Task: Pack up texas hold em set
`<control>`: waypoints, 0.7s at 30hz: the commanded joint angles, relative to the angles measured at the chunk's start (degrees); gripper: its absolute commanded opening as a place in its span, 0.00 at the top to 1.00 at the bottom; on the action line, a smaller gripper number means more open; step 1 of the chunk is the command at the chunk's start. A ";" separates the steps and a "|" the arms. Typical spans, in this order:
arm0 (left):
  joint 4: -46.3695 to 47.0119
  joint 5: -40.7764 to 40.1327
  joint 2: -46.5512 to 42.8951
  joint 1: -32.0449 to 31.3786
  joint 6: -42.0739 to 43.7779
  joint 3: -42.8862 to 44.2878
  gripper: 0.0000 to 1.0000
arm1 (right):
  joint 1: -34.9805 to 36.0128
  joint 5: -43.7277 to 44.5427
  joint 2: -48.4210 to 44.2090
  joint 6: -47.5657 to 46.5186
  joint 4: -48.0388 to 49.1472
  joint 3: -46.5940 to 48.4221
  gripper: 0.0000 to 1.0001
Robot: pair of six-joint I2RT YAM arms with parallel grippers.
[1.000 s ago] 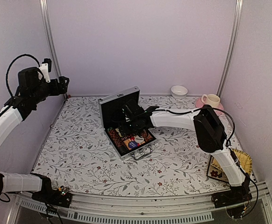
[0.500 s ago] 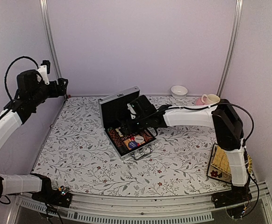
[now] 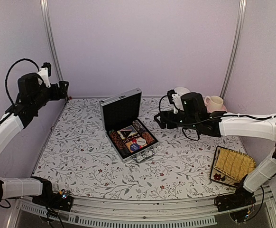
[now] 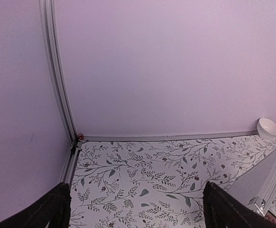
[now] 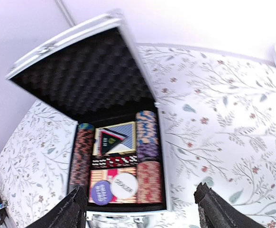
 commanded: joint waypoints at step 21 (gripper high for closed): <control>2.14 35.04 30.66 -14.61 -19.98 18.90 0.03 | -18.33 -14.59 -4.69 10.61 4.70 -12.94 0.21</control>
